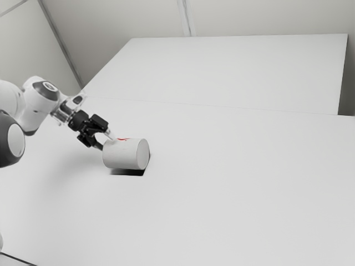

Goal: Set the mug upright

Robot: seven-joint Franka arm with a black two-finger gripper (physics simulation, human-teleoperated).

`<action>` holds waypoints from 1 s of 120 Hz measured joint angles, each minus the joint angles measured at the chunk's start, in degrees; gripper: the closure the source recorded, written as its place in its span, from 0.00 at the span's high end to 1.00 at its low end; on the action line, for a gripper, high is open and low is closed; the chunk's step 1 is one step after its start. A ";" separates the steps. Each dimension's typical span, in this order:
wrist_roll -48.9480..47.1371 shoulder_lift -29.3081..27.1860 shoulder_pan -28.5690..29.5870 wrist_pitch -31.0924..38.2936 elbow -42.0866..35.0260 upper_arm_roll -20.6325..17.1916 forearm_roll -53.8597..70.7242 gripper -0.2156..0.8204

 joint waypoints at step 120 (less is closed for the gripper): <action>0.96 -6.50 -6.99 4.60 -4.76 -2.85 -3.55 0.19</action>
